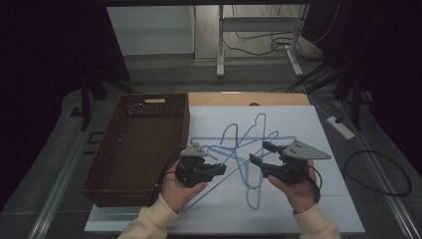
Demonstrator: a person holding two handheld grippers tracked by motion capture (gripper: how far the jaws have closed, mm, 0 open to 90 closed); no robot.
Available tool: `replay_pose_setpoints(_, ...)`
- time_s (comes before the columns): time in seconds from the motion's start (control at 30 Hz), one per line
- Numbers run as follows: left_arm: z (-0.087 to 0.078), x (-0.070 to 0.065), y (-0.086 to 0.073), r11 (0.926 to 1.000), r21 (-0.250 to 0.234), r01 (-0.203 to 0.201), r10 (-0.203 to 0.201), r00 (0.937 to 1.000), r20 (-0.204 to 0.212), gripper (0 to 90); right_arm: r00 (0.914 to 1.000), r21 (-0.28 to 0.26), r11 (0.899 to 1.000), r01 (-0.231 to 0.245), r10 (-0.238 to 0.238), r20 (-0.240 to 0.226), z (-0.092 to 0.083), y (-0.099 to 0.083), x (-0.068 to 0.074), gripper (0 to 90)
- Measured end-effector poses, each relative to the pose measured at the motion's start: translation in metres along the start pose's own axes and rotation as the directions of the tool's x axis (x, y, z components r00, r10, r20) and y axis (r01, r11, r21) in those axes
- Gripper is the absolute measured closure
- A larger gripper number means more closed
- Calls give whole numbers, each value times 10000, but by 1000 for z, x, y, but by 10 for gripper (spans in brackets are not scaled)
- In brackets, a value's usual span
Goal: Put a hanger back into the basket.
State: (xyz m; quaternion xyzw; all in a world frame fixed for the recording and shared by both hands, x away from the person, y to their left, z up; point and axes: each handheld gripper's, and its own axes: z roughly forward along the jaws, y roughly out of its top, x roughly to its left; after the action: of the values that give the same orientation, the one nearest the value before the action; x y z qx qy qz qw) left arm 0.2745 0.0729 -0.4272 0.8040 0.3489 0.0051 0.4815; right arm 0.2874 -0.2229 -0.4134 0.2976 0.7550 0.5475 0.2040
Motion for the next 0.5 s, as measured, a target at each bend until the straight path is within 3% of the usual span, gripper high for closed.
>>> replay_pose_setpoints(0.2, -9, 2, 2, 9994, -327, 125, -122, 9999, 98, 863, 9996, 140, 9996, -249, 246, 170, -19, -27, -19, 301)
replay_pose_setpoints(0.5, -36, 1, 10, 9943, -1060, -59, 73, 9999, 133, 863, 9987, 601, 9977, -300, 275, 420, -28, -47, -29, 296)
